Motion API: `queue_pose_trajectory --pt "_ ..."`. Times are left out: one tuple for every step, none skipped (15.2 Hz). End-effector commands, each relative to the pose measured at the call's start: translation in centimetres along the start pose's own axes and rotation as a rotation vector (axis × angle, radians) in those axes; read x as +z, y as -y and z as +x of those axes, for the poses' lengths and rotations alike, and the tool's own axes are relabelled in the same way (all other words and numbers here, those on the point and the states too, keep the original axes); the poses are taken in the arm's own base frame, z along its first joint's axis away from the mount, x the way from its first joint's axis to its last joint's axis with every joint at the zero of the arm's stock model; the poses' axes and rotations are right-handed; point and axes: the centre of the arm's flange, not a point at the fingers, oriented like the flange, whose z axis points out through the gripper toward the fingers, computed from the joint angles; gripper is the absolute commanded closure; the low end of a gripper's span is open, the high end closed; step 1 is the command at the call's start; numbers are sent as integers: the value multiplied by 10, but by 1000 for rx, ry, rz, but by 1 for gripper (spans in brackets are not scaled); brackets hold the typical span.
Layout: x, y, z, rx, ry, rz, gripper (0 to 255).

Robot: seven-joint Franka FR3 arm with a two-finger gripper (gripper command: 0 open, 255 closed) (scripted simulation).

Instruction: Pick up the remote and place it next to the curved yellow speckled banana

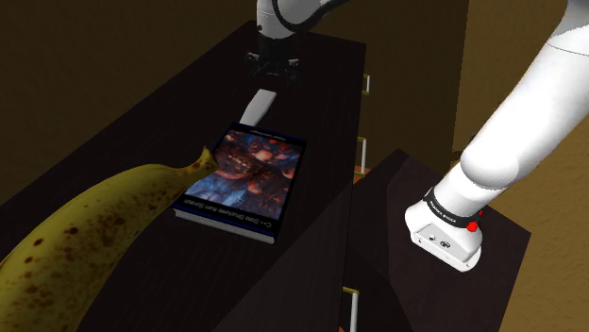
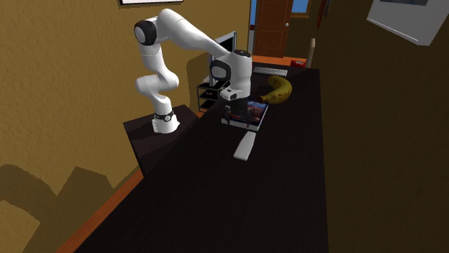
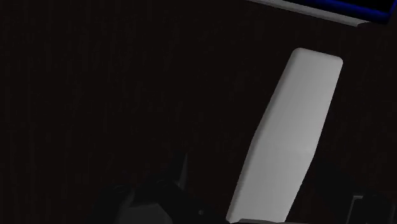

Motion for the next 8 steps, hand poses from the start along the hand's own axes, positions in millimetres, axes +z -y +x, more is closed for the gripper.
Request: queue_pose_trajectory --pt "16 19 9 70 10 0 0" --pt "25 28 15 103 16 0 0" --pt "33 37 21 135 21 0 0" --pt "42 45 27 168 26 0 0" --pt "45 49 30 182 29 -1 0" --pt "50 49 29 182 29 -1 0" --pt "56 49 29 182 29 -1 0" --pt "61 49 29 182 29 -1 0"
